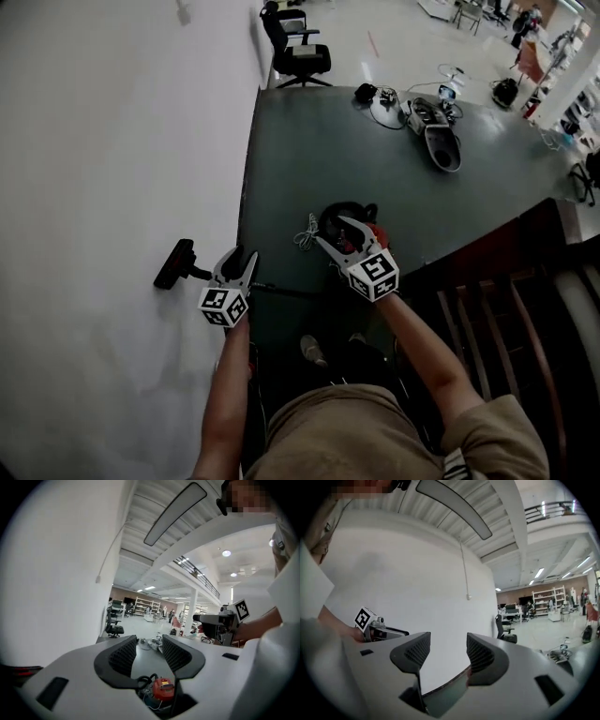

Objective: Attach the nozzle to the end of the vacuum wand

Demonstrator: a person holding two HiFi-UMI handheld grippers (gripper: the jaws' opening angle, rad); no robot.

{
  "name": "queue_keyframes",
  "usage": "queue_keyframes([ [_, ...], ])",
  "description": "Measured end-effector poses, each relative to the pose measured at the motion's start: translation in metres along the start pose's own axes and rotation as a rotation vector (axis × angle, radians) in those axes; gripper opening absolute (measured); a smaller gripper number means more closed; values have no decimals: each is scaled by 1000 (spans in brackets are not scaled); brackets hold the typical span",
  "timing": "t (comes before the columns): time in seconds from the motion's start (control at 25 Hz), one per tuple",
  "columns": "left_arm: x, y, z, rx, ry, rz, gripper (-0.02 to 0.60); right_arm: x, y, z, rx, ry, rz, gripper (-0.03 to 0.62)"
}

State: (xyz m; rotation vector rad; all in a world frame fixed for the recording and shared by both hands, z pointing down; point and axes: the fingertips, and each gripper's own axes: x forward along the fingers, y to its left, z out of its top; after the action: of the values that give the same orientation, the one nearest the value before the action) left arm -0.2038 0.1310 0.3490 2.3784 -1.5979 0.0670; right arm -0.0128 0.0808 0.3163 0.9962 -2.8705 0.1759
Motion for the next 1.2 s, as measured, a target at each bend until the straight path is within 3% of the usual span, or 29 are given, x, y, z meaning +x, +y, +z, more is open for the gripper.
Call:
queue_keyframes([
  [0.2, 42, -83, 57, 57, -48, -116, 164, -103, -59, 61, -34, -74, -150, 249],
  [0.36, 64, -147, 85, 82, -71, -196, 164, -181, -91, 86, -46, -111, -247, 249],
  [0.68, 91, -225, 88, 102, -68, -280, 164, -281, -139, 80, -14, -126, -405, 243],
  [0.76, 94, -239, 81, 99, -58, -292, 164, -301, -150, 76, -40, -114, -481, 150],
  [0.8, 95, -246, 76, 97, -53, -298, 164, -310, -154, 75, -50, -115, -508, 142],
  [1.2, 101, -299, 52, 91, -26, -348, 164, -343, -144, 57, -39, -121, -479, 117],
])
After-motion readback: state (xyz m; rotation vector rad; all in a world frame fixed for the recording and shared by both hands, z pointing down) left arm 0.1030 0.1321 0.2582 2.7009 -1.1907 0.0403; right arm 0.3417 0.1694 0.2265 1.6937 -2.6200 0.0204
